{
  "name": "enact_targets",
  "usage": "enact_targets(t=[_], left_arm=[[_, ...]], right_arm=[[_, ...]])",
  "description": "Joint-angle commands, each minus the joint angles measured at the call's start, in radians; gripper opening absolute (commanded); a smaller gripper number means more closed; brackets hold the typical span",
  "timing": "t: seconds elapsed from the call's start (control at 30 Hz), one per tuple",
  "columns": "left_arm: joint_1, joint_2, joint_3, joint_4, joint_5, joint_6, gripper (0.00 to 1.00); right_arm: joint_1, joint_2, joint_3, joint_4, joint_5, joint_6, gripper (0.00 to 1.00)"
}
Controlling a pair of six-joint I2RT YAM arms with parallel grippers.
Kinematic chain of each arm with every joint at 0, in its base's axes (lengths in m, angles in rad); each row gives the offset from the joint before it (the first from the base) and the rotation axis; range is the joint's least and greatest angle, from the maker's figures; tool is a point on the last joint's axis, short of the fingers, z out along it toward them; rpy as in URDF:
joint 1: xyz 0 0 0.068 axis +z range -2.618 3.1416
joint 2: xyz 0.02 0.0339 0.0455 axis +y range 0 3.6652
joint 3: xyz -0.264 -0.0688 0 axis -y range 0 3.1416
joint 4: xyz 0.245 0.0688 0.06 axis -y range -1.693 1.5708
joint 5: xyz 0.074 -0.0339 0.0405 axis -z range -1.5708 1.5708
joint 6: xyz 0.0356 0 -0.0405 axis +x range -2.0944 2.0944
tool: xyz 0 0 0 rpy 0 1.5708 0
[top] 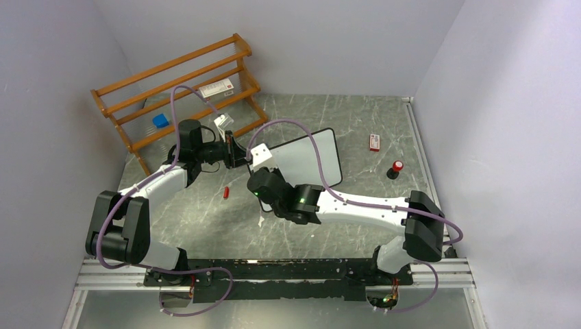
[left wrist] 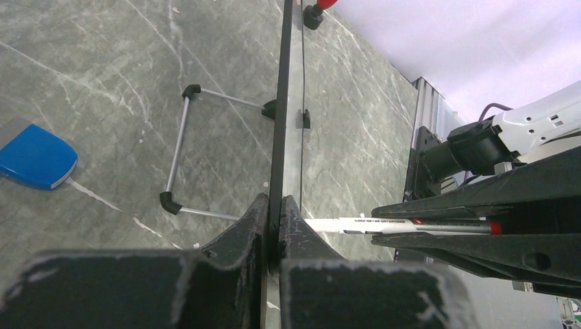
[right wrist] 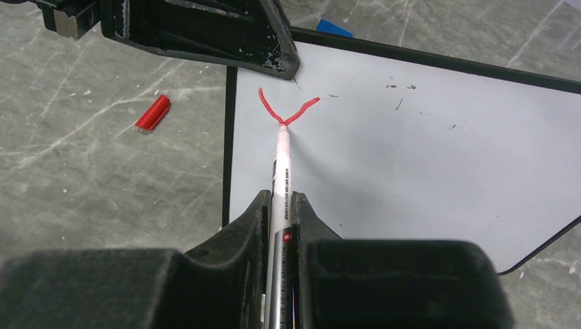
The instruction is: Write a sentence on the whiteboard
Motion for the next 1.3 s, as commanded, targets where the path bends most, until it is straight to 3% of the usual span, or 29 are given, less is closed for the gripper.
enact_targets(t=[0.0,1.27], left_arm=[[-0.009,0.03,0.0,-0.049,-0.014,0.043,0.05],[-0.011,0.034,0.003,-0.058,-0.019,0.05,0.05]], right_arm=[[0.002,0.018,0.013,0.032,0.03,0.002,0.0],[0.017,-0.04,-0.059,-0.059,-0.008,0.093,0.0]])
